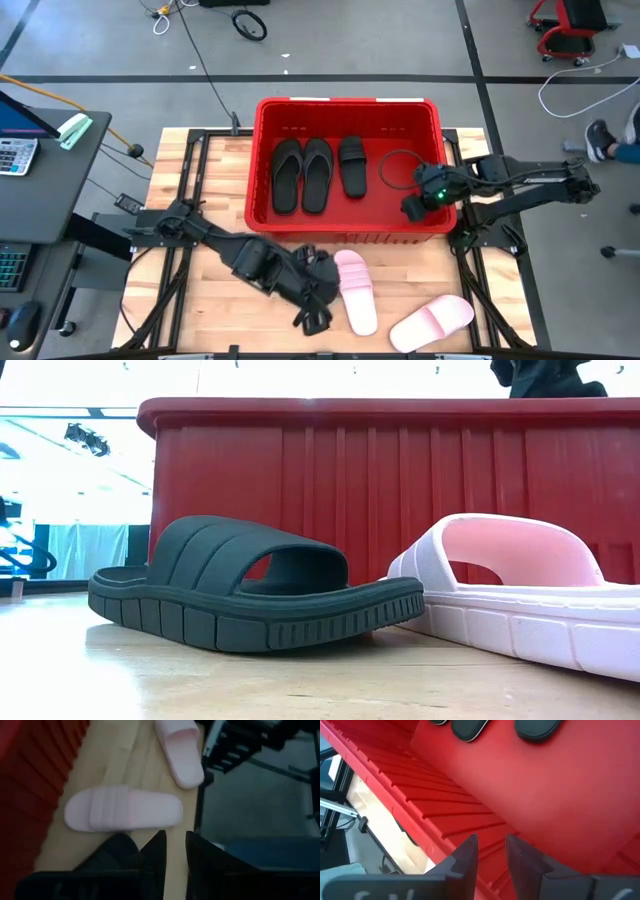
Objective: Pick and place slides into bin
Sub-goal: Put the black slide into the red bin
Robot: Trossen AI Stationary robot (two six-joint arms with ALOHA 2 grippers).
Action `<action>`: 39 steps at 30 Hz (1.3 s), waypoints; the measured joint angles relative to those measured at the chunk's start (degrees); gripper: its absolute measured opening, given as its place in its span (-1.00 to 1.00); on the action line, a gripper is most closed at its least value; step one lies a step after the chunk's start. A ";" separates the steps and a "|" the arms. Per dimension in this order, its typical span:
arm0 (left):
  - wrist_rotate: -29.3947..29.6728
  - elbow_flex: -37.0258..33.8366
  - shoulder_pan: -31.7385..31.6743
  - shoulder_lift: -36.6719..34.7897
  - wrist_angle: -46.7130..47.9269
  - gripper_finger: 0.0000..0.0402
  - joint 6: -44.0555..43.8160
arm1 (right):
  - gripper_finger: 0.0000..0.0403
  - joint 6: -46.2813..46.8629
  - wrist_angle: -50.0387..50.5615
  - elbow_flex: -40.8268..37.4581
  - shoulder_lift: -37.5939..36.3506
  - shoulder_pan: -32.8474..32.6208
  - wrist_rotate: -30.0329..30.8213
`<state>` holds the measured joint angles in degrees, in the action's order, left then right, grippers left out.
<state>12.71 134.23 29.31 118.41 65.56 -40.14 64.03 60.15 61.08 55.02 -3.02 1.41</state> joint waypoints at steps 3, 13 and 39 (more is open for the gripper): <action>-0.08 0.00 1.11 -0.01 4.14 -0.62 -0.76 | -0.48 0.00 -0.02 0.00 0.00 -0.03 -0.22; 5.81 -0.04 4.72 -0.62 15.95 -0.64 -3.16 | -0.48 -0.07 0.00 0.00 0.00 -0.03 -0.17; 18.80 -0.04 1.16 -5.77 12.87 -0.71 9.37 | -0.48 -0.11 -0.03 0.00 0.00 -0.03 -0.17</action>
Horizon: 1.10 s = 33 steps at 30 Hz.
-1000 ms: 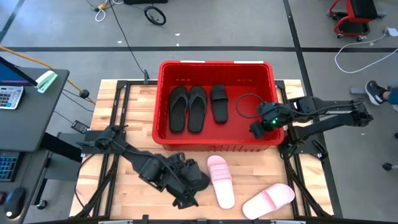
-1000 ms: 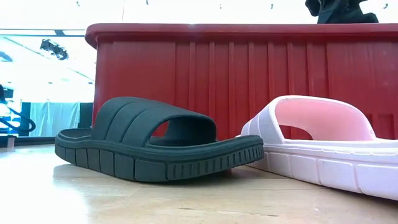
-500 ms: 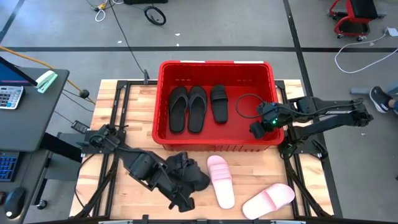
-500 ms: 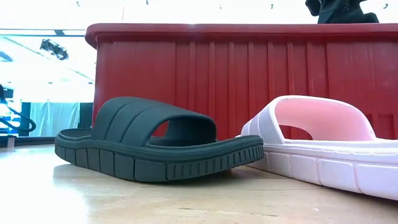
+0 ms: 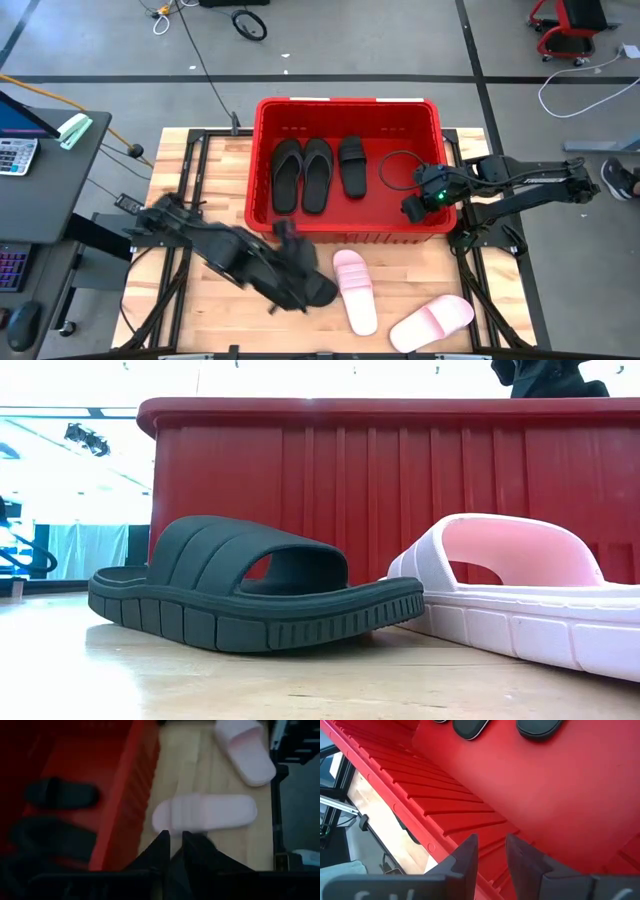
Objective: Pick and place slides into bin
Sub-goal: Put the black slide into the red bin
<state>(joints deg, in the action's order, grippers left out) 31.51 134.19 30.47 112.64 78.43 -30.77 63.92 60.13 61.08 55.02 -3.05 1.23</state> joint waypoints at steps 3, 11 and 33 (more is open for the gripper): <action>0.34 0.02 -0.24 -4.86 5.75 -0.71 -3.22 | -0.48 0.00 -0.01 0.00 0.00 0.00 0.00; 3.02 0.07 -0.21 -19.10 11.39 -0.75 3.06 | -0.48 0.00 0.01 0.00 0.00 0.00 0.00; -5.44 -73.55 0.81 -56.07 -73.16 -0.81 10.58 | -0.48 0.00 0.01 0.00 0.00 0.00 0.00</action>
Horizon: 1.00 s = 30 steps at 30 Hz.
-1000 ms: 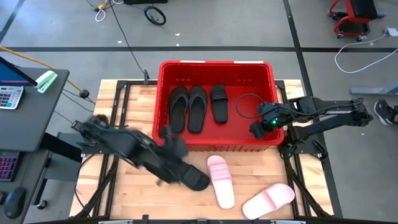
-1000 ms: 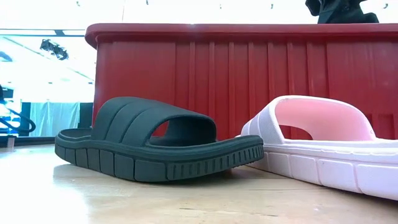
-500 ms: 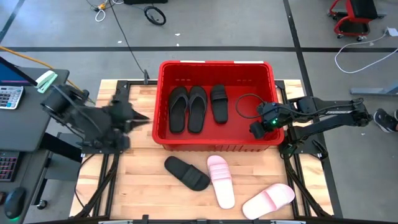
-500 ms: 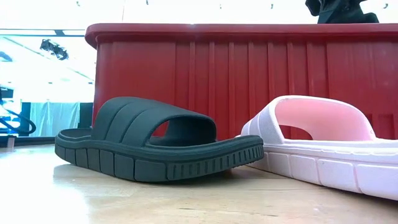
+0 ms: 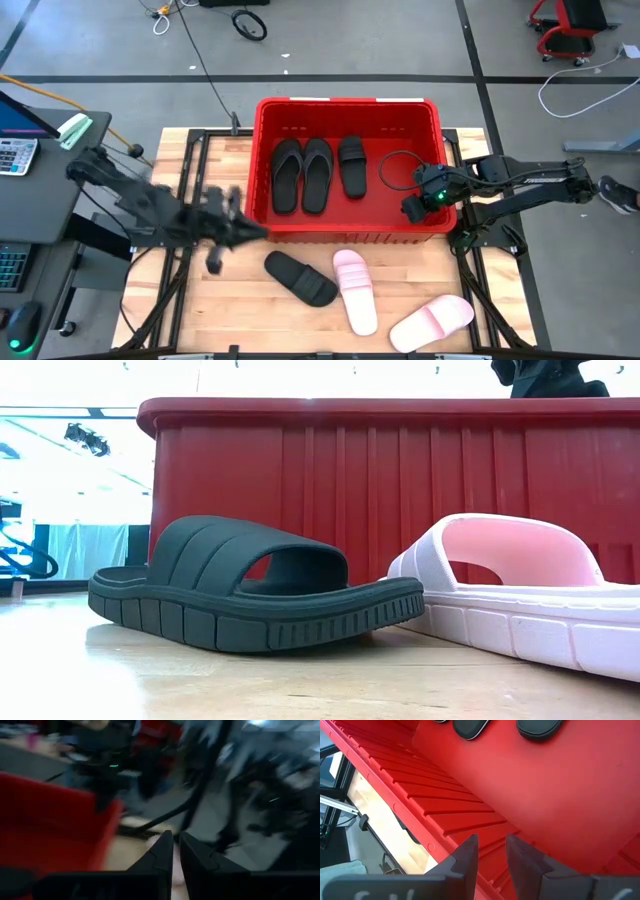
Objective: Pick and place slides into bin
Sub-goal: Put the black slide into the red bin
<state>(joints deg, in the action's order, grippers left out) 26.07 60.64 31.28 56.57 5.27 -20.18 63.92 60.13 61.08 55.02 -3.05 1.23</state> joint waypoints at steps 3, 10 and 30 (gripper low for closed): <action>-2.40 -11.74 -0.02 2.28 -13.97 -0.79 -5.56 | -0.48 0.00 0.01 0.00 0.00 0.00 0.00; -3.12 -31.91 0.67 8.39 -42.44 -0.81 -32.77 | -0.48 0.00 -0.02 0.00 -0.02 0.00 0.00; -1.58 -17.56 6.75 25.08 -30.90 -0.90 -38.52 | -0.48 0.00 -0.54 0.04 -0.02 -0.02 0.00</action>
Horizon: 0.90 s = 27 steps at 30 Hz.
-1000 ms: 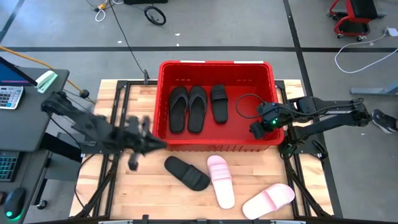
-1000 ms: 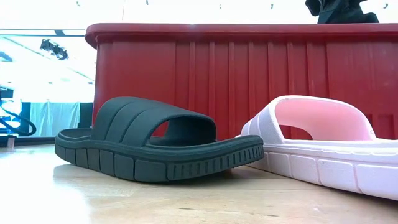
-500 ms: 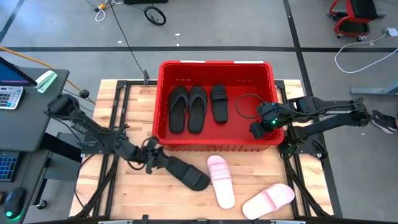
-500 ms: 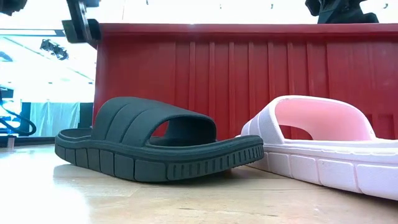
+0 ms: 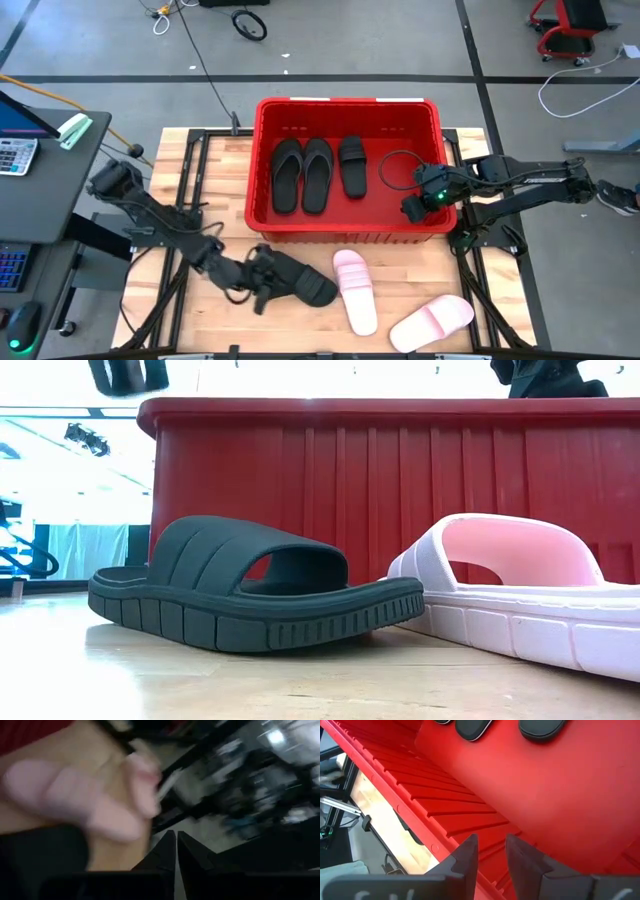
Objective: Pick and place slides into bin
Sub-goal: Put the black slide into the red bin
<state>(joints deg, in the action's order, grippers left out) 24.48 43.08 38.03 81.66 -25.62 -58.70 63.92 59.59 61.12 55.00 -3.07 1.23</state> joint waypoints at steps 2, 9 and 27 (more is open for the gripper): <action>0.02 0.54 -0.33 2.73 1.00 -0.89 -0.50 | -0.48 0.00 -0.05 0.00 0.02 0.00 0.00; 0.40 2.52 -3.95 8.87 1.02 -0.72 -5.18 | -0.48 0.00 -0.07 0.00 0.02 0.00 0.00; -3.34 3.12 -6.15 15.15 6.18 -0.28 -9.90 | -0.48 0.00 -0.07 0.00 0.00 0.00 0.00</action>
<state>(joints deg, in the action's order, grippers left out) 21.14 46.19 31.88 96.81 -19.45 -68.60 63.92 59.53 61.12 55.00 -3.07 1.23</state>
